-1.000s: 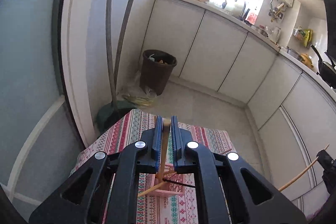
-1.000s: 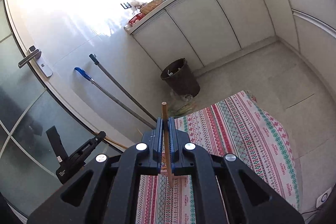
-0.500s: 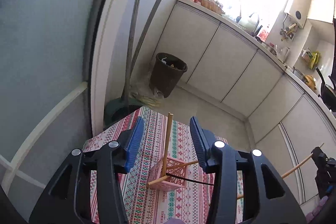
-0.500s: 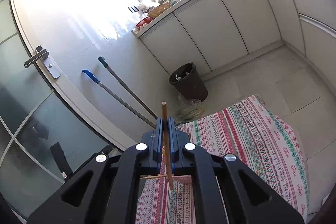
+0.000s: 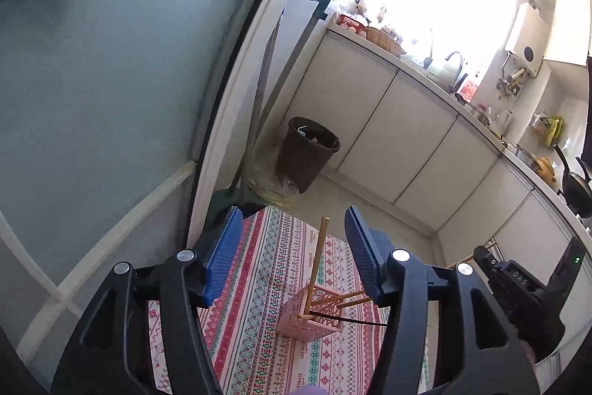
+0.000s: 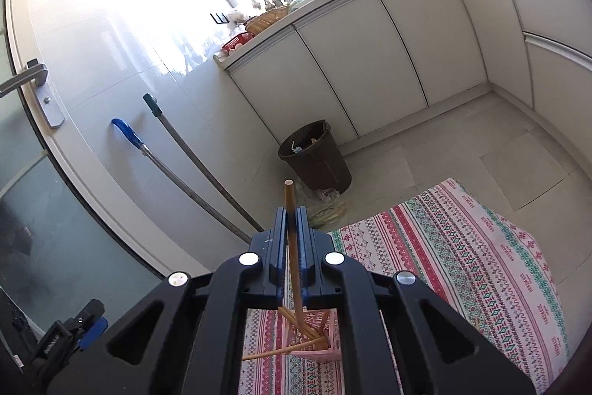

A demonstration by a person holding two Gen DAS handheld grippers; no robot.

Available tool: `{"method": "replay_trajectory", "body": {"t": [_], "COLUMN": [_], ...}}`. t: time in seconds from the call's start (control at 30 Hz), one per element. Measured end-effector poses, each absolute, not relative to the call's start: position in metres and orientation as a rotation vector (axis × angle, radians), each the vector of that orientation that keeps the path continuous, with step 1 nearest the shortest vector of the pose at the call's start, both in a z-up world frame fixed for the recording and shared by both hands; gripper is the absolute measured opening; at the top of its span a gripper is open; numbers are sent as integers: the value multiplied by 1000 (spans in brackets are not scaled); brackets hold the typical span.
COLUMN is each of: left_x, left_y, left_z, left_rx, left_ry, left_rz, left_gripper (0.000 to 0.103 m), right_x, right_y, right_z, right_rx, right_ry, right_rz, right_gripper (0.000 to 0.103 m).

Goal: Organize utensils
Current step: 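Open the left tool over the pink holder while the right tool releases its chopstick there, then move both open tools back to the chopstick pile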

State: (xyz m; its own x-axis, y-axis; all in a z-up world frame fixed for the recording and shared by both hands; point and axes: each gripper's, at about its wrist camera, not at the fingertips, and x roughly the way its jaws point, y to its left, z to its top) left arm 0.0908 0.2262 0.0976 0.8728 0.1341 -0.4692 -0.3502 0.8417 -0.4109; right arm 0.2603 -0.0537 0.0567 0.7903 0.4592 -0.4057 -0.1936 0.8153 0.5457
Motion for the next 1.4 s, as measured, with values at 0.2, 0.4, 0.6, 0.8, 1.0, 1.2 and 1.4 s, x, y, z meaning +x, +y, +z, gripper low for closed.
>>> {"method": "replay_trajectory", "body": {"t": [0.2,0.4,0.6,0.8,1.0,1.2,1.4], "left_x": [95,96,99,100,109,116,137], "left_y": [228,230,226,205,160,117,79], "left_z": [92,89,85,80,57,30,-10], "left_rx": [-503,-509,-509,-496,-415,-351,-286], "left_ry": [461,471,484,500,582,665,813], "left_rz": [269,273,256,222,161,92,41], "left_gripper": [54,55,58,72,76,86,95], "right_x": [273,280,271,247,222,210,204], "right_y": [-30,-14,-10,-20,-54,-91,-139], "right_z": [27,11,10,19,14,-9,-41], "right_rx": [476,456,388,282,202,105,23], "right_ry": [588,633,644,624,615,685,832], "right_rz": [348,392,371,321,228,109,-29], "right_gripper": [6,11,22,40,74,88,96]}}
